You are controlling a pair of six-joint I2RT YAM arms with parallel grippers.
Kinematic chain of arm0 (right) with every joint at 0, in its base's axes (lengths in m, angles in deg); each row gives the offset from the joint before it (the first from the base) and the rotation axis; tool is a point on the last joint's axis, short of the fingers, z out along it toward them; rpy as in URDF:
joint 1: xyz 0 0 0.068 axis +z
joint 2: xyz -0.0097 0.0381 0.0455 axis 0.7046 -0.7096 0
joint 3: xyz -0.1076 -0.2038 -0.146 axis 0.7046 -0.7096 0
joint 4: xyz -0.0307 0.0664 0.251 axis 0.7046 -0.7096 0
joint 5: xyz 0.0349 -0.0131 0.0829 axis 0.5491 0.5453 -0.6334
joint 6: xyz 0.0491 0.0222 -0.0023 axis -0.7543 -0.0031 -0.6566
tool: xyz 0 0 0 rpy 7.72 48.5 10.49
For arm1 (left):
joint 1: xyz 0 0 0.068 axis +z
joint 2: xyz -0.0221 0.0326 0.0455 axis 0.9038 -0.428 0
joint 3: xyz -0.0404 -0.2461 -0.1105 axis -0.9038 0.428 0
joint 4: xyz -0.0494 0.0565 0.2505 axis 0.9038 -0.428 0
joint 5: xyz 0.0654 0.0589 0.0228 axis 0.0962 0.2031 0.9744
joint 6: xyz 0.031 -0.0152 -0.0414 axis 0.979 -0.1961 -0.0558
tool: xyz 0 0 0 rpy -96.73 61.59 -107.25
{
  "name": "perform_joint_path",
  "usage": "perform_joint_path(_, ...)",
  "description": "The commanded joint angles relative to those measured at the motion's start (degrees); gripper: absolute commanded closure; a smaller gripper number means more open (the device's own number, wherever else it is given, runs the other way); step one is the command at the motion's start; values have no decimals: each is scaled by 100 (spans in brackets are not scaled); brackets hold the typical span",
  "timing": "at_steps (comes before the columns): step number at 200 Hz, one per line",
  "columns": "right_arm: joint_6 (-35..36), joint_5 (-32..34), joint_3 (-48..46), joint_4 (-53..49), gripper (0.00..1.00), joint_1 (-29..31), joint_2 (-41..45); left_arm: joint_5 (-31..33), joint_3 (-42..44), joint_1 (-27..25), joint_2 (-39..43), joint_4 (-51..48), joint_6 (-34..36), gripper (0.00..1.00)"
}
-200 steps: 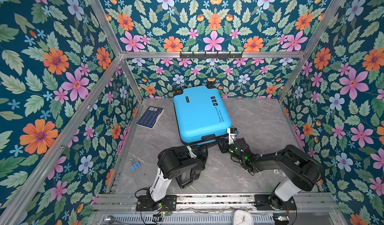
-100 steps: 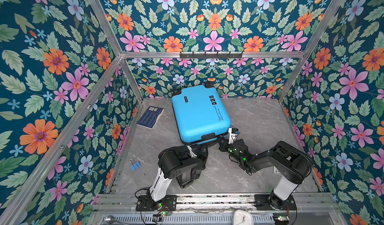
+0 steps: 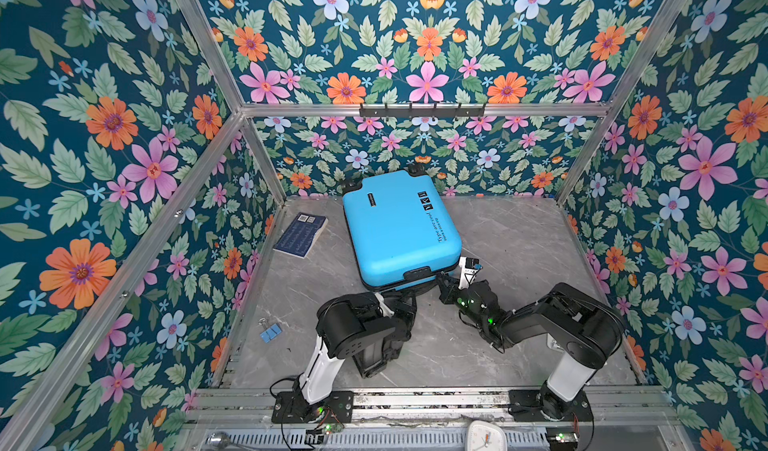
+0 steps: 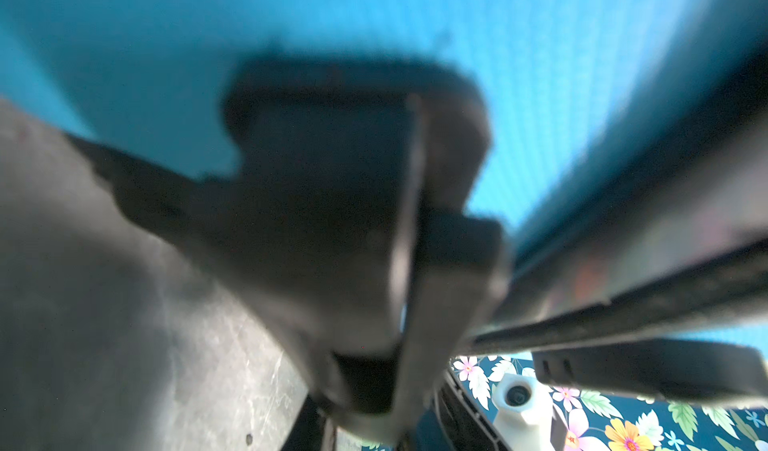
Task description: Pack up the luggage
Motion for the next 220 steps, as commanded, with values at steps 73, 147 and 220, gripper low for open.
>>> perform_joint_path(73,662,1628,274,-570,100,23,284,-365,140,-146,48,-3,542,100)
perform_joint_path(147,1460,2532,379,-1451,100,14,691,-250,180,-216,160,-62,621,100)
perform_joint_path(220,1232,2648,230,-1700,100,-361,833,-184,325,-233,282,-209,552,100)
